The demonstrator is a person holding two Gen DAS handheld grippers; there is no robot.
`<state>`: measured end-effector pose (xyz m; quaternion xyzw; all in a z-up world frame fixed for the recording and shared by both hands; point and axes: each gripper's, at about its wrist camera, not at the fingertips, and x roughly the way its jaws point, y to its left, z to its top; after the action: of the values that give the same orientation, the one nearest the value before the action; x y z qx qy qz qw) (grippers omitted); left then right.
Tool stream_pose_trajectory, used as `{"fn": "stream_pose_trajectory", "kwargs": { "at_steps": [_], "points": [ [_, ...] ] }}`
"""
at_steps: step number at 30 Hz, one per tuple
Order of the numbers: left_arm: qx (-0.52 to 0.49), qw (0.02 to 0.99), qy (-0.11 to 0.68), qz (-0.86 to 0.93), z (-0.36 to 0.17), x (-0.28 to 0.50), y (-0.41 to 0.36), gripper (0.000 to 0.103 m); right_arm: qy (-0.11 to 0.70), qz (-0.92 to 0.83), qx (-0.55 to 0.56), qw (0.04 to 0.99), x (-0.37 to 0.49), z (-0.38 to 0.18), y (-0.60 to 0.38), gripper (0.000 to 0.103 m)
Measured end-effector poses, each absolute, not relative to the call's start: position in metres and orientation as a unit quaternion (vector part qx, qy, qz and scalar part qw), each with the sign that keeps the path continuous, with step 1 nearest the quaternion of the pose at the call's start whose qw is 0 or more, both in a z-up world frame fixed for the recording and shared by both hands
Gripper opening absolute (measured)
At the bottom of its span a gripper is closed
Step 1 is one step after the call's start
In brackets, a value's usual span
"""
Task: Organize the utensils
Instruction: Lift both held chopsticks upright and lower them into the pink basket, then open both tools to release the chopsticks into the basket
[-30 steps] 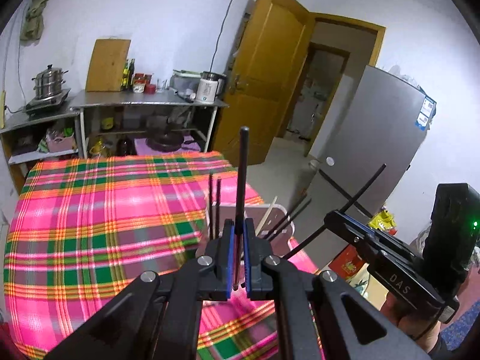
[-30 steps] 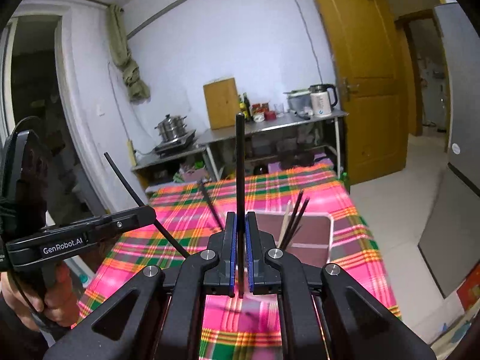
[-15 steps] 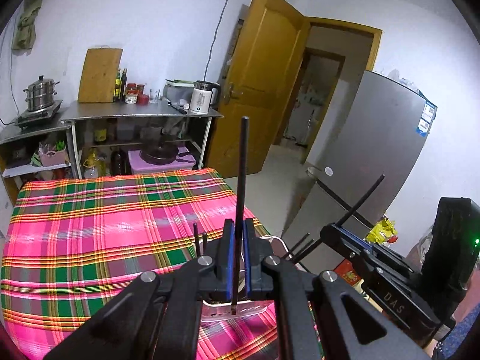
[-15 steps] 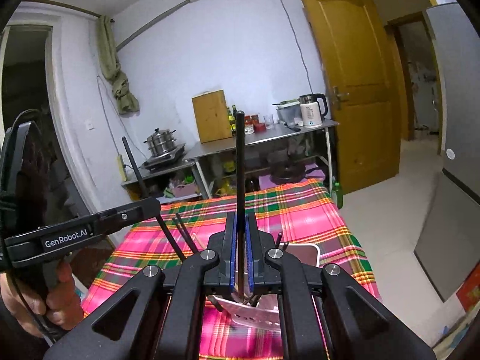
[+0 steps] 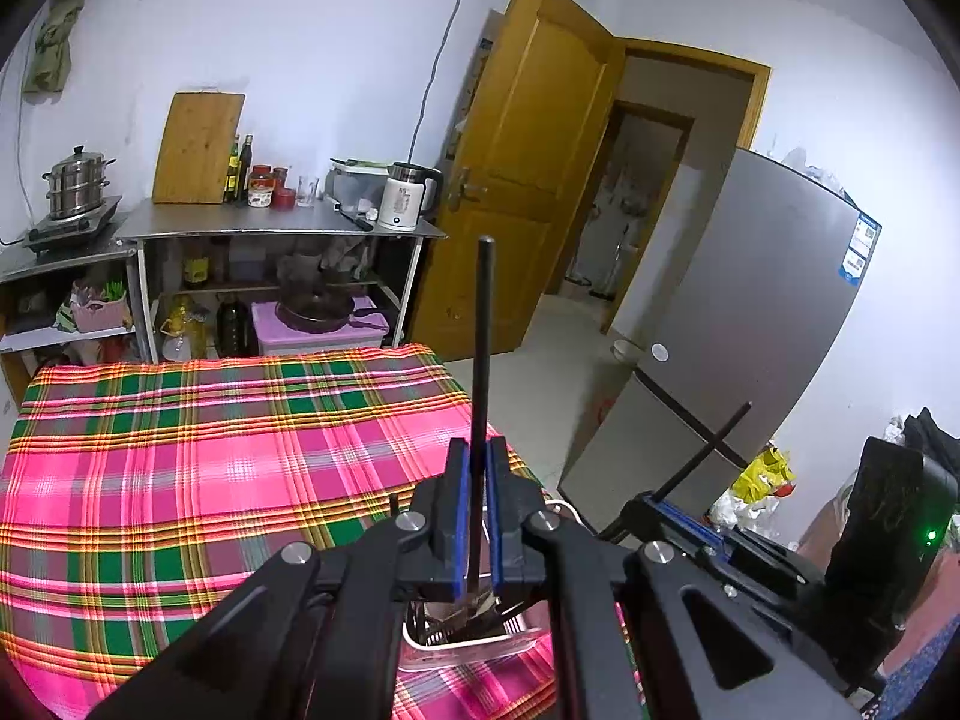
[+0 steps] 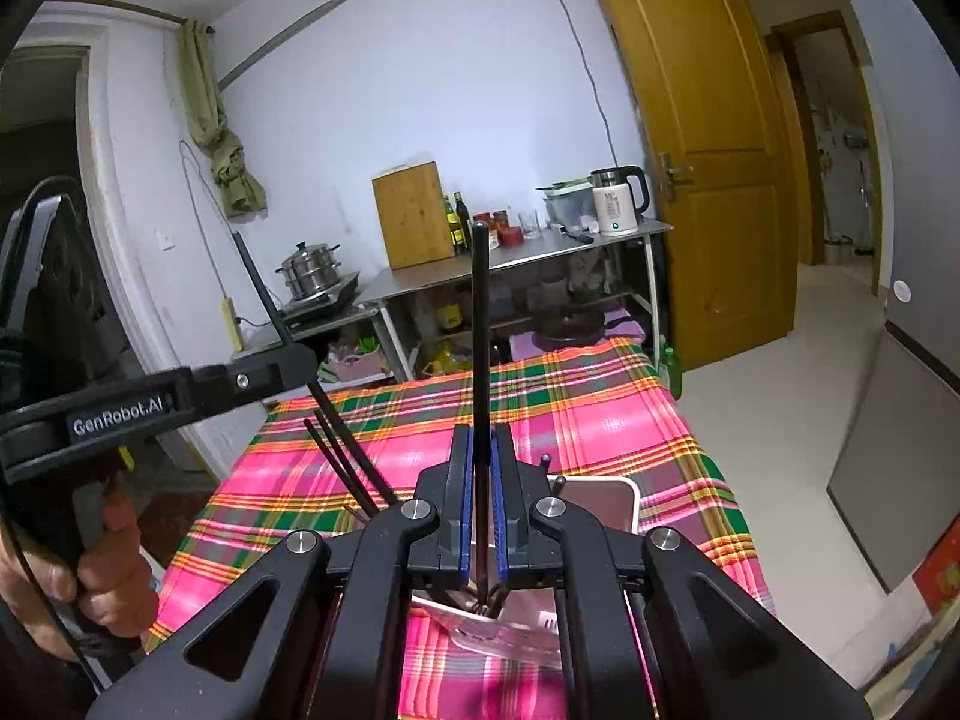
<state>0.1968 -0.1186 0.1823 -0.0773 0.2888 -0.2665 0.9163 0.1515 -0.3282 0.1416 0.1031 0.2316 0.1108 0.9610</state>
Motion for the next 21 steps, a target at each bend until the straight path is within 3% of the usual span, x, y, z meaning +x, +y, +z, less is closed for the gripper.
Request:
{"fn": "stream_pose_trajectory", "kwargs": {
  "at_steps": [21],
  "points": [
    [-0.064, 0.907, 0.319, -0.267, 0.147, 0.193, -0.122, 0.006, 0.253, 0.116, 0.091, 0.956, 0.154, 0.125, -0.313, 0.005]
  ]
}}
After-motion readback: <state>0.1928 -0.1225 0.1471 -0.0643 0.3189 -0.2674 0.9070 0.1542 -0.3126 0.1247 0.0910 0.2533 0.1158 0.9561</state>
